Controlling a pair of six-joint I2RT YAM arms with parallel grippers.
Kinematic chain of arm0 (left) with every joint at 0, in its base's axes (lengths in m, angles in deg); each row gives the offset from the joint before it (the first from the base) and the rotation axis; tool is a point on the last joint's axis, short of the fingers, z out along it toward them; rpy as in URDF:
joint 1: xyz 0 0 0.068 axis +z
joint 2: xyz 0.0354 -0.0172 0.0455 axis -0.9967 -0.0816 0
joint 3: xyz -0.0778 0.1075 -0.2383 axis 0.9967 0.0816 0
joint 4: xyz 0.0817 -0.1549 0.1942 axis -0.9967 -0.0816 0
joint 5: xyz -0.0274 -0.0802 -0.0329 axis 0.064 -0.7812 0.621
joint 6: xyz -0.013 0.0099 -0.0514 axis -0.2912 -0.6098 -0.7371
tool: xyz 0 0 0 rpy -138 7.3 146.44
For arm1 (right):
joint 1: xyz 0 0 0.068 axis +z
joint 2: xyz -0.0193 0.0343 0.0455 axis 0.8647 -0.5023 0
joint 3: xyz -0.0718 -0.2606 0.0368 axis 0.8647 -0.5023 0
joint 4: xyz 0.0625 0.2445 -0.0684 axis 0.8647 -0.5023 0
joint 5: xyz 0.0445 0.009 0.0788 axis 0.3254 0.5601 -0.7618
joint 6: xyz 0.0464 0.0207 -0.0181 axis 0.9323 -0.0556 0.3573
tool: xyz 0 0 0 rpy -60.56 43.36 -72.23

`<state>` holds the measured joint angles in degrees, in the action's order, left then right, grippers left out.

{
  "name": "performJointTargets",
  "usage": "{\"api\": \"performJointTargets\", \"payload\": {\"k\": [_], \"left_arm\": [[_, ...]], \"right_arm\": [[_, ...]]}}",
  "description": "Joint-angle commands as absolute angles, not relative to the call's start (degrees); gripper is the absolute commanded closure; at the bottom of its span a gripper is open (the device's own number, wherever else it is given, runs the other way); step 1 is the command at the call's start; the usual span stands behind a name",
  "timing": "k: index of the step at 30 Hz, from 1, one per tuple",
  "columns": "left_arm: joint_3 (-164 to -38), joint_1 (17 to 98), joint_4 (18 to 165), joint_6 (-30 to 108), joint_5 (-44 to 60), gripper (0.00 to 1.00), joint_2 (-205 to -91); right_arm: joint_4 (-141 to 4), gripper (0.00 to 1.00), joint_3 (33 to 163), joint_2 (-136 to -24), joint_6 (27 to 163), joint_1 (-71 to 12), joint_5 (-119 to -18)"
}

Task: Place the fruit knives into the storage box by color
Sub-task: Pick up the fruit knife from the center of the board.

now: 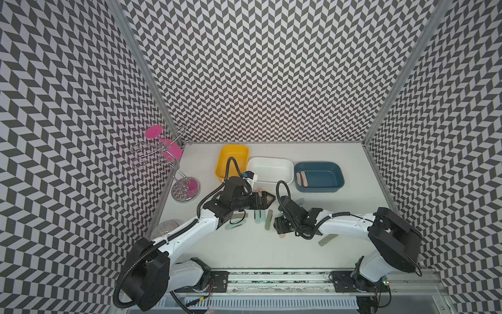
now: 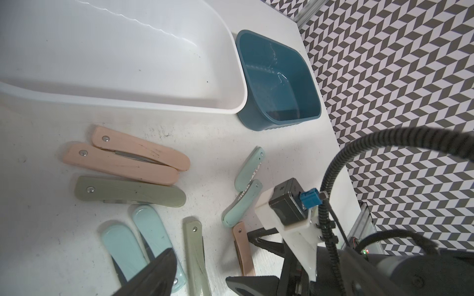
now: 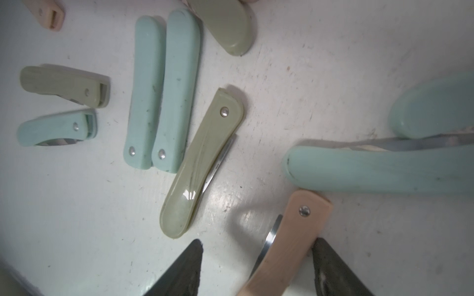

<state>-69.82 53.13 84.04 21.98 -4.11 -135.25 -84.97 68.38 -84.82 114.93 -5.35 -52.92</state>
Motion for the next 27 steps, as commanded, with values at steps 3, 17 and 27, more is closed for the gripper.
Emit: {"api": "performJointTargets", "payload": {"k": [3, 17, 27], "left_arm": [[-70.40, 53.67, 86.26, 21.43, -5.59, 0.00, -135.96], [-71.45, 53.85, 86.77, 21.41, -6.18, 0.00, -137.62], [-71.56, 54.10, 87.04, 21.47, -6.64, 0.00, -137.94]], "right_arm": [[-89.35, 0.41, 69.61, -87.97, 114.29, -3.36, -45.09], [-92.32, 0.63, 69.26, -87.55, 113.64, -2.41, -41.78], [-92.59, 0.56, 68.43, -88.93, 116.49, 2.52, -43.27]]}}
